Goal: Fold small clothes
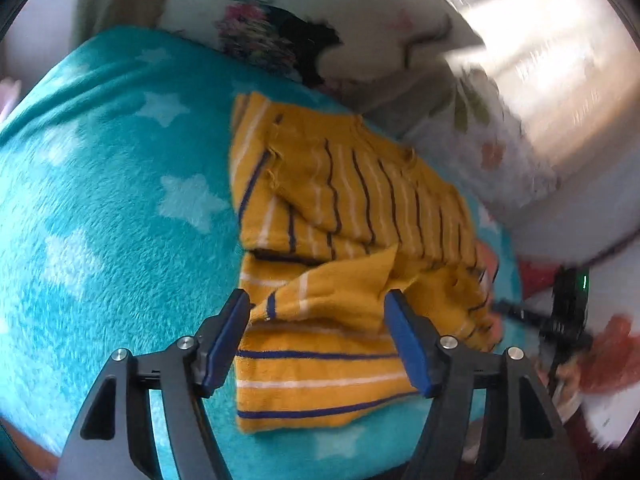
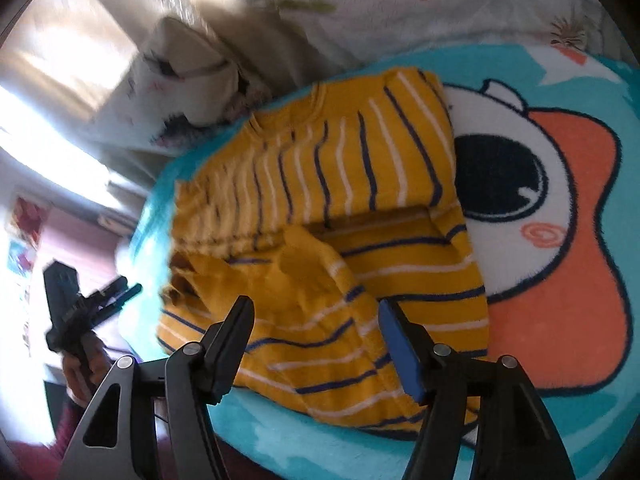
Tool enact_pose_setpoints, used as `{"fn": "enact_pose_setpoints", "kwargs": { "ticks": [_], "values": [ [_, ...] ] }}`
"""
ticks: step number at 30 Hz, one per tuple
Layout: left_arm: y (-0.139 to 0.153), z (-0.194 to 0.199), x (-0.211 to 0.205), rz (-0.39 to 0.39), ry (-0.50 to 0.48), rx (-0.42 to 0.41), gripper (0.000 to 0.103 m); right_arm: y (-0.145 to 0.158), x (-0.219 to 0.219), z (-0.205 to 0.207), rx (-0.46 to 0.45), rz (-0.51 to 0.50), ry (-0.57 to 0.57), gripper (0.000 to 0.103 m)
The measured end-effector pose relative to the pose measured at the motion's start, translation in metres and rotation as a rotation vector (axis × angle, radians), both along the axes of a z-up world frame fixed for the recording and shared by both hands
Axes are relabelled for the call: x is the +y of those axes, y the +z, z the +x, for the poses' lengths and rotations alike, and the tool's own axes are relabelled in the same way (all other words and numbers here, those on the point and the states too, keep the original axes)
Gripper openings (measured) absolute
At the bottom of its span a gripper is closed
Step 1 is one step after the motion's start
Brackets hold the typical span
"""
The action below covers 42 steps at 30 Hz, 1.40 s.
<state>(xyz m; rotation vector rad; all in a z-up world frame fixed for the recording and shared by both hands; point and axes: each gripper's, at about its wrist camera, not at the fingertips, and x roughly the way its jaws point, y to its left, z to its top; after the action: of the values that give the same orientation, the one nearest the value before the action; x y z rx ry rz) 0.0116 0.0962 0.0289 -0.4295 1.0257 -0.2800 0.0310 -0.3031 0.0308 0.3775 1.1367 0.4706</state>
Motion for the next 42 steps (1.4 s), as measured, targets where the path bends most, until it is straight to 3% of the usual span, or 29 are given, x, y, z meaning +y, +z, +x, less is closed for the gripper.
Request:
{"fn": "enact_pose_setpoints", "kwargs": {
  "ticks": [4,7,12,15,16,17,18,19,20,21,26,30,34,37,39,41,42],
  "values": [
    [0.002,-0.004,-0.034,0.102,-0.19,-0.047,0.069,-0.017,0.026,0.013,-0.022,-0.15,0.072,0.069],
    [-0.004,-0.002,-0.054,0.228,-0.279,-0.058,0.069,-0.027,0.05,0.028,-0.04,-0.24,0.126,0.069],
    [-0.018,0.01,-0.072,0.38,-0.351,-0.09,0.069,-0.043,0.07,0.044,-0.021,-0.292,0.192,0.07],
    [-0.026,0.023,-0.076,0.41,-0.365,-0.095,0.069,-0.043,0.075,0.047,-0.021,-0.289,0.193,0.067],
    [-0.027,0.027,-0.077,0.399,-0.376,-0.087,0.063,-0.043,0.075,0.048,-0.015,-0.275,0.186,0.063],
    [-0.029,0.029,-0.077,0.395,-0.39,-0.074,0.045,-0.043,0.075,0.049,-0.008,-0.266,0.18,0.047],
    [-0.031,0.032,-0.078,0.409,-0.396,-0.054,0.035,-0.043,0.075,0.05,0.001,-0.259,0.173,0.028],
    [-0.034,0.034,-0.077,0.423,-0.396,-0.036,0.022,-0.042,0.072,0.05,0.015,-0.245,0.164,0.023],
    [-0.032,0.037,-0.074,0.402,-0.388,-0.027,0.015,-0.042,0.069,0.049,0.027,-0.23,0.154,0.016],
    [-0.028,0.04,-0.065,0.345,-0.371,-0.009,0.015,-0.04,0.067,0.048,0.035,-0.219,0.141,0.013],
    [0.007,0.061,-0.028,0.159,-0.308,-0.014,0.013,-0.01,0.058,0.041,0.006,-0.179,0.066,0.01],
    [0.025,0.1,-0.02,0.139,-0.278,-0.037,0.013,0.029,0.055,0.065,-0.072,-0.159,-0.002,0.01],
    [0.005,0.153,-0.023,0.133,-0.221,0.011,0.015,0.031,0.054,0.107,-0.085,-0.195,-0.081,0.01],
    [-0.021,0.18,-0.019,0.136,-0.134,0.088,0.023,0.005,0.058,0.137,-0.037,-0.288,-0.125,0.018],
    [-0.027,0.188,-0.005,0.019,-0.094,0.129,0.032,-0.011,0.058,0.147,0.013,-0.321,-0.147,0.03],
    [-0.021,0.187,0.012,-0.088,-0.057,0.12,0.056,-0.011,0.054,0.15,0.029,-0.291,-0.185,0.037],
    [-0.015,0.185,0.02,-0.091,-0.028,0.099,0.062,-0.006,0.049,0.148,0.019,-0.272,-0.201,0.042]
  ]
}}
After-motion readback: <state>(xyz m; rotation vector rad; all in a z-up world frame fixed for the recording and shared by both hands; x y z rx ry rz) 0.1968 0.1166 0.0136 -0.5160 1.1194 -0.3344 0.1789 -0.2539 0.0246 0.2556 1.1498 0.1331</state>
